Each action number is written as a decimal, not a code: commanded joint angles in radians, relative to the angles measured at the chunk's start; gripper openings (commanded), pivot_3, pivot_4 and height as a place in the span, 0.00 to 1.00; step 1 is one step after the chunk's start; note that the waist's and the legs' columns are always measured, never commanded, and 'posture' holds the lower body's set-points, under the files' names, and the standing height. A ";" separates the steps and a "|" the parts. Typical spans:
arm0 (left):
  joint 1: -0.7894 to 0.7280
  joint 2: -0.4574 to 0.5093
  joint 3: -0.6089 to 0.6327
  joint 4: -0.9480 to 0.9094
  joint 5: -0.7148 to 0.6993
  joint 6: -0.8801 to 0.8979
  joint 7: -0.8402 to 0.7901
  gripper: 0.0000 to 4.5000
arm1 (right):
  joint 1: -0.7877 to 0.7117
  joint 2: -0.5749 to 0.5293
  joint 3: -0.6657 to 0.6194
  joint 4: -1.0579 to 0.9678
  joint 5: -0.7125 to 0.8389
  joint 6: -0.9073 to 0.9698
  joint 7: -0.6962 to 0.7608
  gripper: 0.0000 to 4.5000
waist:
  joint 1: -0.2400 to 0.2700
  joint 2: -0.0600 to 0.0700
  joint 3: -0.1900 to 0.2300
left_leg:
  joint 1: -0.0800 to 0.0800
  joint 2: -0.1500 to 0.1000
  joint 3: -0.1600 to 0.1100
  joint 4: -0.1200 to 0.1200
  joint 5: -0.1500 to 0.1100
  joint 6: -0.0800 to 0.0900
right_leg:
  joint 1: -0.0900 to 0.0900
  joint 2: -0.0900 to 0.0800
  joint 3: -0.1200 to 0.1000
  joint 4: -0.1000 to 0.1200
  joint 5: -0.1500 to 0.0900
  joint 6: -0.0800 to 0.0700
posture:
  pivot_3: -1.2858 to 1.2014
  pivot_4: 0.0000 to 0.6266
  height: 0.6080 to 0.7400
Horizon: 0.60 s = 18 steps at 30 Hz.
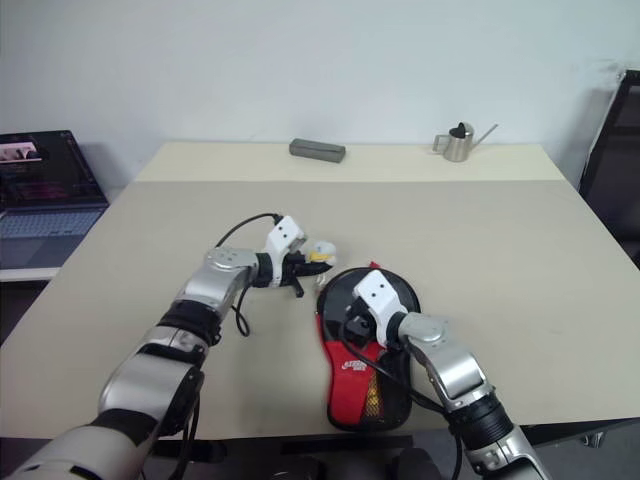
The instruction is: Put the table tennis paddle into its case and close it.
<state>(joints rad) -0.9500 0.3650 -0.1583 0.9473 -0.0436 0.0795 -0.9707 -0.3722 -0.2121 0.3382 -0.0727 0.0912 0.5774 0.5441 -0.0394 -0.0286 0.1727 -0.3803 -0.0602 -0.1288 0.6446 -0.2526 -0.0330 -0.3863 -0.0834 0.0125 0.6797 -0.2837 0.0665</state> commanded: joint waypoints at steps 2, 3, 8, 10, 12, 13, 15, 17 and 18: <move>-0.084 -0.004 0.020 0.050 0.019 -0.070 0.004 0.05 | 0.065 -0.002 0.051 0.073 -0.023 0.065 -0.004 1.00 | 0.000 0.000 0.000 | 0.000 0.000 0.000 0.000 0.000 0.000 | 0.000 0.000 0.000 0.000 0.000 0.000 | 0.52 0.24 1.00; -0.093 -0.002 0.022 0.062 0.022 -0.076 0.001 0.05 | 0.069 -0.004 0.054 0.076 -0.026 0.063 -0.005 1.00 | 0.000 0.000 0.000 | 0.000 0.000 -0.001 0.000 0.000 0.000 | 0.000 0.000 -0.001 0.000 0.000 0.000 | 0.52 0.24 1.00; -0.125 0.016 0.029 0.110 0.037 -0.106 -0.003 0.05 | 0.086 -0.007 0.065 0.081 -0.039 0.057 -0.013 1.00 | 0.000 -0.002 -0.002 | 0.000 0.000 -0.001 0.000 0.000 0.000 | 0.000 0.000 -0.001 0.000 0.000 0.000 | 0.52 0.24 1.00; -0.141 0.028 0.035 0.127 0.041 -0.115 0.000 0.05 | 0.094 -0.002 0.070 0.078 -0.041 0.060 -0.018 1.00 | -0.001 -0.002 -0.002 | 0.000 0.000 -0.001 0.000 0.000 0.000 | 0.001 0.000 -0.001 0.000 -0.001 0.001 | 0.52 0.24 1.00; -0.161 0.039 0.043 0.140 0.042 -0.120 0.003 0.05 | 0.103 0.005 0.076 0.073 -0.042 0.063 -0.023 1.00 | -0.001 -0.002 -0.003 | 0.000 0.000 -0.001 0.000 0.000 0.000 | 0.001 0.000 -0.001 0.000 -0.001 0.002 | 0.52 0.24 1.00; -0.172 0.042 0.045 0.148 0.044 -0.123 0.005 0.05 | 0.106 0.008 0.079 0.071 -0.043 0.064 -0.025 1.00 | -0.001 -0.002 -0.003 | 0.000 0.000 -0.001 0.000 0.000 0.000 | 0.001 0.001 -0.001 0.000 -0.001 0.002 | 0.52 0.24 1.00; -0.191 0.044 0.047 0.169 0.049 -0.130 0.012 0.05 | 0.109 0.016 0.080 0.072 -0.044 0.064 -0.029 1.00 | -0.002 -0.003 -0.003 | 0.000 0.000 -0.001 0.000 0.000 0.000 | 0.001 0.001 -0.001 0.000 -0.001 0.002 | 0.52 0.24 1.00; -0.203 0.040 0.045 0.190 0.059 -0.141 0.023 0.05 | 0.111 0.024 0.080 0.072 -0.048 0.064 -0.033 1.00 | -0.002 -0.004 -0.004 | 0.000 0.000 -0.001 0.000 0.000 0.000 | 0.001 0.001 -0.001 0.000 -0.003 0.004 | 0.52 0.24 1.00; -0.211 0.033 0.044 0.204 0.064 -0.146 0.033 0.05 | 0.112 0.027 0.081 0.072 -0.049 0.064 -0.035 1.00 | -0.002 -0.004 -0.004 | 0.001 0.000 -0.001 0.000 0.000 0.000 | 0.001 0.001 -0.001 0.000 -0.003 0.005 | 0.52 0.24 1.00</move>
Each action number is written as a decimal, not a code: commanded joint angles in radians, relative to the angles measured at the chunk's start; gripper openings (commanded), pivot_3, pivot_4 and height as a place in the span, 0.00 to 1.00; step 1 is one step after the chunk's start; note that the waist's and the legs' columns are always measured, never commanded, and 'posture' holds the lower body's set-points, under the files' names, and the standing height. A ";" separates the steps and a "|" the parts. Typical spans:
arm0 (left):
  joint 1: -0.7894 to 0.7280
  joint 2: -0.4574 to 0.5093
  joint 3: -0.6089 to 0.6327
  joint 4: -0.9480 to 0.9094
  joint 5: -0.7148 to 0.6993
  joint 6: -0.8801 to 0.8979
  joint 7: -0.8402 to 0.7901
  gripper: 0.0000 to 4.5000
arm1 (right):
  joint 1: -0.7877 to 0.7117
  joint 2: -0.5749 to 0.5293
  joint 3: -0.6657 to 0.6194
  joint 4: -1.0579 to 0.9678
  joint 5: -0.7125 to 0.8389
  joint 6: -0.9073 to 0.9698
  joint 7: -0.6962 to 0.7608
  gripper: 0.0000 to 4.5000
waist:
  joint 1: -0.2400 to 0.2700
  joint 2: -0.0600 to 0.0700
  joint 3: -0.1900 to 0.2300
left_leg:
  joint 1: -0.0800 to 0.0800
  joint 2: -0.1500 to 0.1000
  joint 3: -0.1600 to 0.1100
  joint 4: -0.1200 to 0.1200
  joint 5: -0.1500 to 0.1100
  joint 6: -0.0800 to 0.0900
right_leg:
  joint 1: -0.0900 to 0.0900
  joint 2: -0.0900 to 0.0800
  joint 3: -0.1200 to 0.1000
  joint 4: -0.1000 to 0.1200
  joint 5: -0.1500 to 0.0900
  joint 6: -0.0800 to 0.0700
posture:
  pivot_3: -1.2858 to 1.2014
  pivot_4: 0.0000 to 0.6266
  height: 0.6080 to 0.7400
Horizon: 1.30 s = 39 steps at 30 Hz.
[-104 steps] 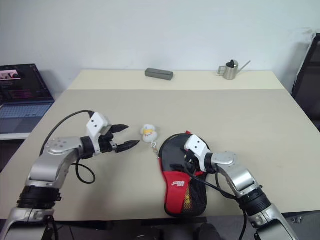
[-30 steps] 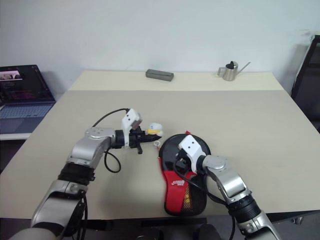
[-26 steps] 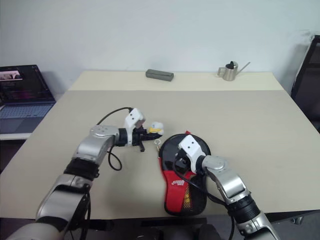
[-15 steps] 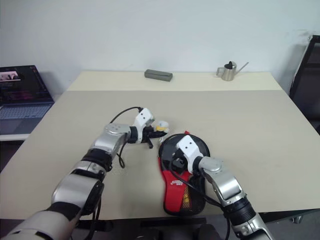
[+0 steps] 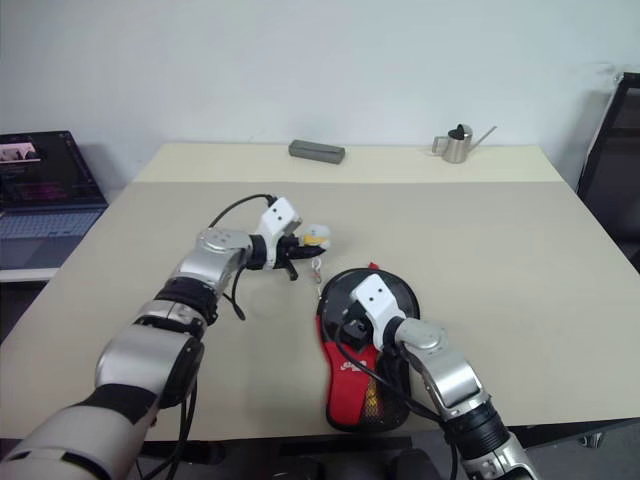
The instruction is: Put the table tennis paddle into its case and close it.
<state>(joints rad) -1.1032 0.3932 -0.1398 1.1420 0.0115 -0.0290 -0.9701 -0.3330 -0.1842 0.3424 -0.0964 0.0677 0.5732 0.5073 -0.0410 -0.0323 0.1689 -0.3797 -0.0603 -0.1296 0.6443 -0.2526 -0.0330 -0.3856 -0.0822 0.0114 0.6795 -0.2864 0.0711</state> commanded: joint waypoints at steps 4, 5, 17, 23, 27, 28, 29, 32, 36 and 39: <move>-0.091 -0.035 0.025 0.062 0.026 -0.058 0.077 0.05 | 0.083 0.014 0.079 0.089 -0.029 0.074 -0.008 1.00 | -0.001 -0.001 -0.001 | 0.000 0.000 0.000 0.000 0.000 0.000 | 0.000 0.001 0.000 0.000 0.000 0.000 | 0.52 0.24 1.00; -0.100 -0.046 0.026 0.075 0.031 -0.063 0.090 0.05 | 0.087 0.016 0.080 0.085 -0.030 0.076 -0.011 1.00 | -0.001 -0.001 -0.001 | 0.000 0.000 0.000 0.000 0.000 0.000 | 0.000 0.001 -0.001 0.000 0.000 0.000 | 0.52 0.24 1.00; -0.197 -0.145 0.018 0.178 0.111 -0.094 0.267 0.05 | 0.166 0.041 0.087 0.034 -0.034 0.111 -0.061 1.00 | -0.003 -0.002 -0.001 | 0.000 0.000 0.000 0.000 0.000 0.000 | 0.000 0.003 0.000 0.000 0.000 0.001 | 0.52 0.24 1.00; -0.238 -0.180 0.017 0.204 0.161 -0.095 0.347 0.05 | 0.208 0.055 0.106 -0.008 -0.037 0.139 -0.081 1.00 | -0.001 -0.002 -0.002 | 0.000 0.000 0.000 -0.001 0.000 0.000 | 0.000 0.003 -0.001 -0.001 -0.001 0.001 | 0.52 0.24 1.00; -0.274 -0.219 0.024 0.216 0.185 -0.097 0.414 0.05 | 0.246 0.060 0.128 -0.049 -0.040 0.169 -0.092 1.00 | 0.000 -0.002 -0.002 | 0.000 0.000 -0.001 -0.001 0.000 -0.001 | 0.000 0.003 -0.001 -0.001 -0.001 0.001 | 0.52 0.24 1.00; -0.280 -0.226 0.026 0.217 0.188 -0.098 0.421 0.05 | 0.255 0.061 0.133 -0.060 -0.040 0.177 -0.095 1.00 | 0.001 -0.002 -0.002 | 0.000 0.000 -0.001 -0.001 -0.001 -0.001 | 0.000 0.003 -0.001 -0.001 -0.001 0.001 | 0.52 0.24 1.00; -0.285 -0.236 0.025 0.218 0.193 -0.100 0.428 0.05 | 0.261 0.060 0.137 -0.062 -0.042 0.179 -0.095 1.00 | 0.000 -0.003 -0.002 | 0.000 0.000 -0.001 -0.001 -0.001 -0.001 | 0.000 0.003 -0.001 -0.001 -0.001 0.001 | 0.52 0.24 1.00; -0.295 -0.259 0.017 0.221 0.216 -0.108 0.445 0.05 | 0.272 0.053 0.149 -0.068 -0.045 0.184 -0.096 1.00 | 0.000 -0.003 -0.002 | 0.000 0.000 0.000 -0.001 -0.001 -0.002 | 0.000 0.003 -0.001 -0.002 -0.001 0.001 | 0.52 0.24 1.00; -0.304 -0.294 -0.006 0.224 0.262 -0.123 0.469 0.05 | 0.279 0.039 0.148 -0.080 -0.044 0.191 -0.092 1.00 | 0.000 -0.003 -0.002 | 0.000 0.001 -0.001 -0.002 -0.002 -0.002 | 0.000 0.005 -0.001 -0.003 -0.001 0.001 | 0.52 0.24 1.00; -0.309 -0.320 -0.008 0.226 0.283 -0.128 0.484 0.05 | 0.286 0.028 0.144 -0.093 -0.041 0.198 -0.093 1.00 | 0.003 -0.003 -0.002 | -0.001 0.001 -0.001 -0.002 -0.002 -0.003 | 0.000 0.005 -0.001 -0.004 -0.001 0.002 | 0.52 0.24 1.00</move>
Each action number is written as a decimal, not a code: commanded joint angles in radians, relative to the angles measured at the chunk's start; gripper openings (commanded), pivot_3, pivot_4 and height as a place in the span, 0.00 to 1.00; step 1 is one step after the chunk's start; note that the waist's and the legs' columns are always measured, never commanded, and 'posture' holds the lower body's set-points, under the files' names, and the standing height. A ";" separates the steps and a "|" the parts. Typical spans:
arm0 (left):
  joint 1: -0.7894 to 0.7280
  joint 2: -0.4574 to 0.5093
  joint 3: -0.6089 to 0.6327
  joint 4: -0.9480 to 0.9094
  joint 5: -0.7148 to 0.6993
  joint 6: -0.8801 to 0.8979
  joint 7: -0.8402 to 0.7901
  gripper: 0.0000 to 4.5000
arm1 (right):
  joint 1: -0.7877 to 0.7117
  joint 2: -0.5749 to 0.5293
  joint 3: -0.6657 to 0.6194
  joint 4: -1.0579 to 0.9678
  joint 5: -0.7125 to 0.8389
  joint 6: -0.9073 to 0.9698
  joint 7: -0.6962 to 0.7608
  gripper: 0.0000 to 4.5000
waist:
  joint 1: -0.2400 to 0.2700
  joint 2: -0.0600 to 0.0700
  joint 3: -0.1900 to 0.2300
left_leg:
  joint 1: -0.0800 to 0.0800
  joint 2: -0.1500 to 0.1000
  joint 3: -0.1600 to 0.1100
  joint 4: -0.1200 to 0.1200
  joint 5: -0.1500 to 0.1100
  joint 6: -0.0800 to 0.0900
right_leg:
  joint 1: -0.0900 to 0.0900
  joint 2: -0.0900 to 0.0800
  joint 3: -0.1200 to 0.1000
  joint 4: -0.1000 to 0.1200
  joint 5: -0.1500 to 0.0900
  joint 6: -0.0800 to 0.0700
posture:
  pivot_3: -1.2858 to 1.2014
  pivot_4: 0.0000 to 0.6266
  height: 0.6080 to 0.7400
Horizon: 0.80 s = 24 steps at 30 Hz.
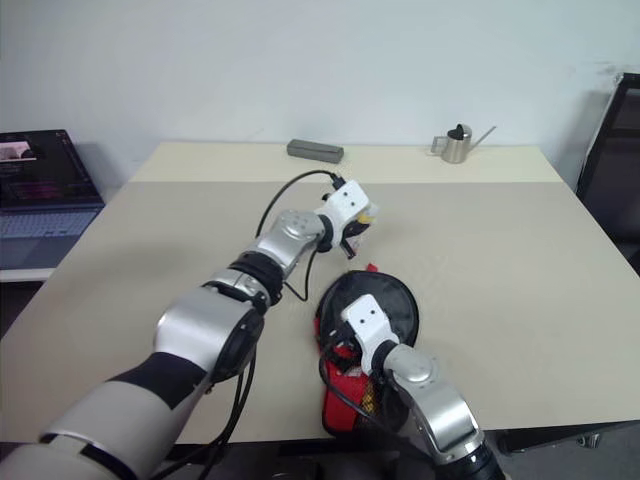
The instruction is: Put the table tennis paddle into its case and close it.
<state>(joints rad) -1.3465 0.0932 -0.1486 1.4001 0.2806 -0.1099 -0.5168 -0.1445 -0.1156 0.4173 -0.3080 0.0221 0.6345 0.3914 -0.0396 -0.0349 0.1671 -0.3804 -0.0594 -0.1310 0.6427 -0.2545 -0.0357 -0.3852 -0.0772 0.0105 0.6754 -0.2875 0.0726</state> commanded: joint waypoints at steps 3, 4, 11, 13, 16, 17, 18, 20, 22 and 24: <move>-0.065 -0.051 -0.006 -0.031 0.036 -0.056 0.034 0.05 | 0.103 -0.044 0.069 0.110 0.004 0.142 0.019 1.00 | 0.007 0.000 -0.001 | 0.000 0.000 0.000 0.000 0.000 0.000 | 0.001 0.000 0.000 -0.001 0.000 0.000 | 0.52 0.24 1.00; -0.065 -0.060 -0.006 -0.030 0.041 -0.058 0.035 0.05 | 0.105 -0.044 0.069 0.107 0.004 0.144 0.017 1.00 | 0.008 -0.001 -0.001 | 0.000 0.000 0.000 0.000 0.000 0.000 | 0.001 0.000 0.000 -0.001 0.000 0.000 | 0.52 0.24 1.00; -0.084 -0.105 0.000 -0.028 0.068 -0.060 0.069 0.05 | 0.111 -0.039 0.072 0.091 0.002 0.153 0.005 1.00 | 0.008 -0.001 -0.001 | 0.000 0.000 0.000 0.000 0.000 0.000 | 0.001 0.000 0.000 -0.002 0.000 0.000 | 0.52 0.24 1.00; -0.089 -0.116 0.002 -0.027 0.071 -0.056 0.077 0.05 | 0.112 -0.039 0.072 0.090 0.002 0.153 0.003 1.00 | 0.009 0.000 -0.001 | 0.000 0.000 0.000 0.000 -0.001 -0.001 | 0.001 0.000 0.000 -0.002 0.000 0.000 | 0.52 0.24 1.00; -0.072 -0.133 -0.009 -0.026 0.082 -0.055 0.038 0.05 | 0.112 -0.037 0.072 0.090 0.002 0.152 -0.001 1.00 | 0.009 0.000 -0.001 | 0.000 0.000 0.000 0.000 -0.001 -0.001 | 0.001 0.000 0.000 -0.002 0.000 0.000 | 0.52 0.24 1.00; -0.060 -0.138 -0.020 -0.025 0.091 -0.060 0.019 0.05 | 0.111 -0.036 0.072 0.092 0.002 0.152 -0.003 1.00 | 0.008 0.000 -0.001 | 0.000 0.000 0.000 0.000 -0.001 -0.001 | 0.001 0.000 -0.001 -0.002 0.000 0.000 | 0.52 0.24 1.00; -0.048 -0.142 -0.028 -0.025 0.097 -0.063 0.002 0.05 | 0.109 -0.034 0.072 0.095 0.002 0.151 -0.005 1.00 | 0.008 0.000 -0.001 | 0.000 0.000 0.000 0.000 -0.001 -0.001 | 0.001 0.000 -0.001 -0.002 0.000 0.000 | 0.52 0.24 1.00; -0.025 -0.147 -0.044 -0.024 0.110 -0.060 -0.035 0.05 | 0.104 -0.030 0.072 0.099 0.004 0.150 -0.009 1.00 | 0.008 0.001 -0.002 | 0.000 0.000 0.000 0.000 -0.001 -0.001 | 0.002 0.000 -0.001 -0.002 0.000 0.000 | 0.52 0.24 1.00; -0.008 -0.148 -0.062 -0.023 0.124 -0.059 -0.057 0.05 | 0.101 -0.027 0.072 0.103 0.004 0.149 -0.011 1.00 | 0.008 0.002 -0.003 | 0.000 0.000 0.000 0.000 -0.001 -0.001 | 0.002 0.000 0.000 -0.002 0.000 0.000 | 0.52 0.24 1.00; 0.004 -0.150 -0.072 -0.023 0.131 -0.060 -0.071 0.05 | 0.097 -0.028 0.069 0.108 0.005 0.146 -0.011 1.00 | 0.007 0.004 -0.005 | 0.000 0.000 0.000 0.000 -0.001 -0.001 | 0.002 0.000 0.000 -0.002 0.000 0.000 | 0.52 0.24 1.00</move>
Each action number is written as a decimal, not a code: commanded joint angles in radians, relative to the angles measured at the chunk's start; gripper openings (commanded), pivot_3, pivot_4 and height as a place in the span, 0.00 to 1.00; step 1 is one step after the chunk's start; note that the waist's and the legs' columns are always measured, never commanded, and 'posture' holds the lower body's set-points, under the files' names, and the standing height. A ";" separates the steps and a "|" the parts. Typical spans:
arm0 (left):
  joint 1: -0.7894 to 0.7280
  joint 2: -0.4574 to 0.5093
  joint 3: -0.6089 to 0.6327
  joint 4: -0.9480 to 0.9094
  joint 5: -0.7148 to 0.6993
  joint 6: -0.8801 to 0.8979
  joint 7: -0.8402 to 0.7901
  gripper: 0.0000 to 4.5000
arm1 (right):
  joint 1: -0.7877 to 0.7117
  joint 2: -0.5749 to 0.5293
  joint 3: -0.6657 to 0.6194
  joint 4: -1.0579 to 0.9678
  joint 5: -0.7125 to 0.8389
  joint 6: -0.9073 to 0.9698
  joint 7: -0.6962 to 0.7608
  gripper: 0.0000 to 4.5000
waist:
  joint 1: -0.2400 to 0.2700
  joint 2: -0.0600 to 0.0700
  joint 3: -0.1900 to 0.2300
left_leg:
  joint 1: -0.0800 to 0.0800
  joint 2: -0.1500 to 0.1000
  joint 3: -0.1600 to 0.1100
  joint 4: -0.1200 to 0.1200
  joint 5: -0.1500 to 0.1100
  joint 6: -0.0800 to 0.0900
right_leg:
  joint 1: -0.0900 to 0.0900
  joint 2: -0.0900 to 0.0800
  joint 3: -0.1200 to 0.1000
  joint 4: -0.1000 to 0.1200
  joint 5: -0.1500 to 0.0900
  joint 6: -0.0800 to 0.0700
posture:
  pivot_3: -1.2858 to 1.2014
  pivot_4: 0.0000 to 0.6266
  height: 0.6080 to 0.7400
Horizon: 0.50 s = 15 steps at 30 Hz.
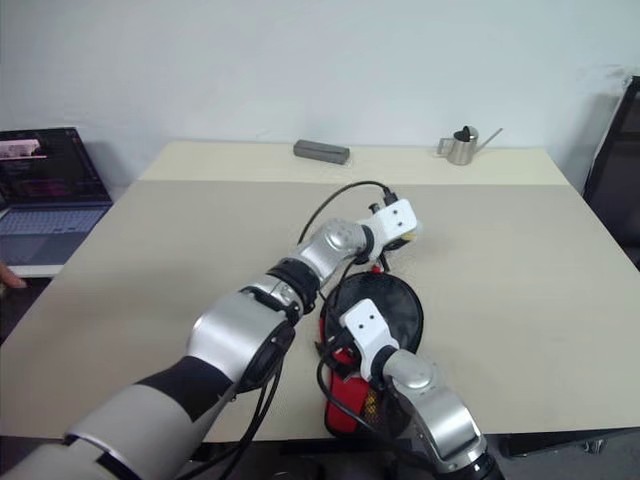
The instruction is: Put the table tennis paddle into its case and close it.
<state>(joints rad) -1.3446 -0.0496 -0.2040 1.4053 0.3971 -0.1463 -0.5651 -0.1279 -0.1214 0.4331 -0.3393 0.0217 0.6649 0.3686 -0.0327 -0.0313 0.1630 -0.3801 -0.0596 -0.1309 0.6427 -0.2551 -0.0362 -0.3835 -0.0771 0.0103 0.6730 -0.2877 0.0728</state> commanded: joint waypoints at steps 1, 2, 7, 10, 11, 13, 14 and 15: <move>0.006 -0.009 -0.011 -0.029 0.007 -0.017 -0.032 0.05 | 0.079 -0.022 0.052 0.142 0.006 0.114 0.013 1.00 | 0.000 0.001 -0.001 | 0.000 0.000 0.000 0.000 0.000 0.000 | 0.000 0.000 0.000 0.000 0.000 0.000 | 0.52 0.24 1.00; 0.008 -0.011 -0.003 -0.030 0.000 -0.012 -0.036 0.05 | 0.077 -0.022 0.051 0.143 0.006 0.114 0.013 1.00 | 0.000 0.001 -0.001 | 0.000 0.000 0.000 0.000 0.000 0.000 | 0.000 0.000 0.000 0.000 0.000 0.000 | 0.52 0.24 1.00; 0.013 -0.014 0.021 -0.032 -0.023 -0.006 -0.055 0.53 | 0.070 -0.027 0.048 0.154 0.005 0.106 0.018 1.00 | 0.000 0.001 -0.002 | 0.000 0.000 0.000 0.000 0.000 0.000 | 0.000 0.000 0.000 0.000 0.000 0.000 | 0.52 0.24 1.00; 0.011 -0.014 0.041 -0.035 -0.039 -0.008 -0.059 0.76 | 0.059 -0.029 0.045 0.170 0.004 0.096 0.024 1.00 | 0.000 0.002 -0.004 | 0.000 0.000 0.000 0.000 0.000 0.000 | 0.000 0.000 0.000 0.000 0.000 0.000 | 0.52 0.24 1.00; 0.010 -0.014 0.049 -0.036 -0.046 -0.011 -0.066 0.85 | 0.053 -0.029 0.044 0.177 0.003 0.093 0.026 1.00 | 0.000 0.003 -0.005 | 0.000 0.000 0.000 0.000 0.000 0.000 | 0.000 0.000 0.000 0.000 0.000 0.000 | 0.52 0.24 1.00; 0.005 -0.010 0.067 -0.039 -0.064 -0.015 -0.090 1.00 | 0.038 -0.029 0.043 0.195 0.001 0.084 0.031 1.00 | -0.001 0.003 -0.007 | 0.001 0.000 0.000 0.000 0.000 0.000 | 0.000 0.000 0.000 0.000 0.000 0.000 | 0.52 0.24 1.00; 0.000 -0.006 0.078 -0.041 -0.076 -0.017 -0.097 1.00 | 0.030 -0.029 0.040 0.204 0.001 0.079 0.034 1.00 | -0.001 0.003 -0.007 | 0.001 0.000 0.000 0.000 0.000 0.000 | 0.001 0.000 0.000 0.000 0.000 0.000 | 0.52 0.24 1.00; -0.006 -0.001 0.090 -0.043 -0.088 -0.018 -0.104 1.00 | 0.023 -0.028 0.038 0.213 0.001 0.075 0.037 1.00 | -0.002 0.003 -0.007 | 0.003 0.000 0.000 0.000 0.000 0.000 | 0.003 0.000 0.000 0.000 0.000 0.000 | 0.52 0.24 1.00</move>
<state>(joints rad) -1.3192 -0.0586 -0.1387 1.4047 0.3400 -0.1421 -0.6553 -0.1571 -0.1223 0.4330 -0.2968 0.0225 0.6637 0.3862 -0.0344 -0.0282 0.1557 -0.3746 -0.0591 -0.1311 0.6426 -0.2552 -0.0361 -0.3784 -0.0767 0.0102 0.6734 -0.2878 0.0730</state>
